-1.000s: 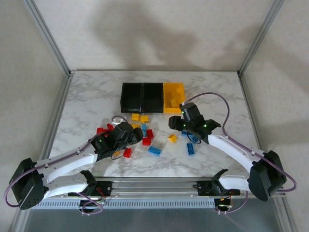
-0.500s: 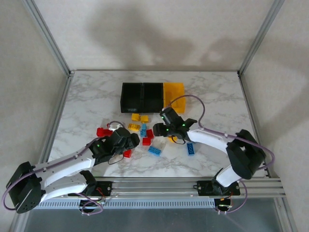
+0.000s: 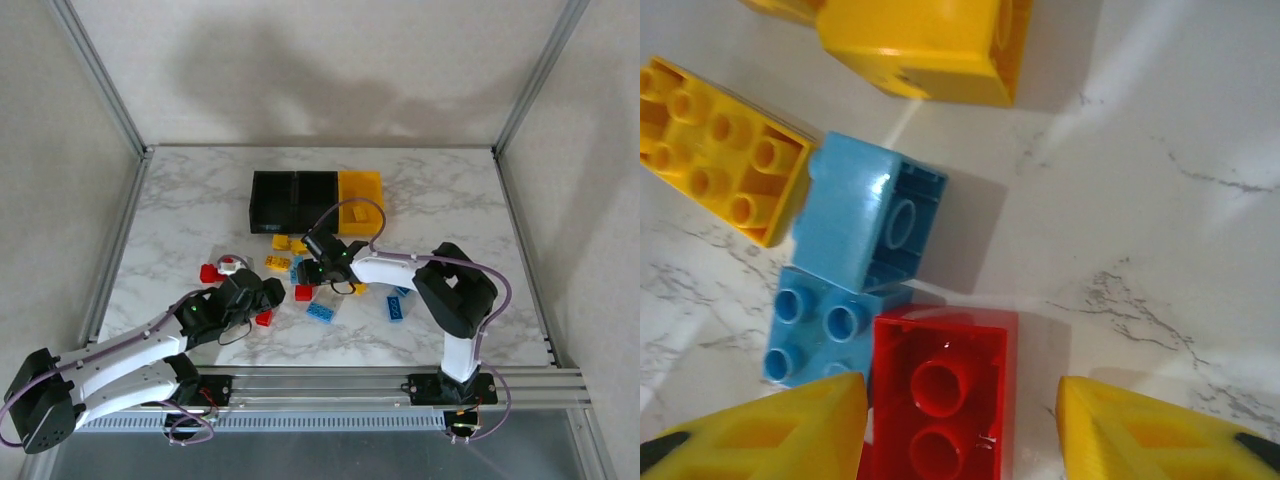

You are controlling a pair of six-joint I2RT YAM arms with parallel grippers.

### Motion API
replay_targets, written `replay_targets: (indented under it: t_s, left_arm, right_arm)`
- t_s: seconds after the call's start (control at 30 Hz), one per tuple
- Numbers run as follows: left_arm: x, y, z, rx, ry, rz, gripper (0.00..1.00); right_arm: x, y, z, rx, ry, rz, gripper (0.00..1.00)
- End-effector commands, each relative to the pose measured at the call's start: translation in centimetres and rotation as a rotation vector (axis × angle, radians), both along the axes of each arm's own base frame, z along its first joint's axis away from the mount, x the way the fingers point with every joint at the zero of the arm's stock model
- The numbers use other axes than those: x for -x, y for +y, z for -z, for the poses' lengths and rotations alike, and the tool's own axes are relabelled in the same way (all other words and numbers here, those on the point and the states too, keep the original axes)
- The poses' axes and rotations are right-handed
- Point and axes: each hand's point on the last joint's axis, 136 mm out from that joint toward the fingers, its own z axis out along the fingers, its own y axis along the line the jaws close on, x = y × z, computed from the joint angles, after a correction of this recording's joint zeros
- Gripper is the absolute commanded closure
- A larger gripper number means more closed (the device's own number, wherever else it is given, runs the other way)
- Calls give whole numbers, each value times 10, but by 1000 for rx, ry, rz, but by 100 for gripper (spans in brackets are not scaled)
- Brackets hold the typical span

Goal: Sort the legos into containers by color
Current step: Pick up the lego from the center of the table.

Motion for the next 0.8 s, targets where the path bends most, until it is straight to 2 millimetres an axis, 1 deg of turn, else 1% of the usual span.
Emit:
replay_targets:
  t_s: [0.0, 0.13, 0.33, 0.4, 0.5, 0.6, 0.7, 0.77]
  left_arm:
    - [4, 5, 8, -19, 20, -8, 37]
    - [4, 5, 8, -21, 18, -10, 37]
    - [3, 4, 10, -14, 18, -11, 37]
    - [3, 4, 10, -14, 18, -11, 37]
    - [1, 2, 6, -8, 9, -6, 37]
    - [-3, 0, -1, -7, -11, -5, 37]
    - [-10, -4, -9, -13, -31, 7, 36]
    - [-17, -7, -16, -18, -41, 15, 36]
  right_arm:
    - [4, 0, 8, 21, 17, -2, 51]
    - [4, -11, 12, 62, 10, 20, 55]
    - [-2, -27, 10, 110, -13, 54, 67]
    - [-4, -29, 7, 121, -24, 60, 69]
    - [-8, -30, -6, 112, -46, 65, 70]
    - [-16, -29, -26, 94, -79, 75, 71]
    - [-29, -27, -49, 69, -112, 87, 70]
    - [-43, -25, -63, 57, -130, 102, 70]
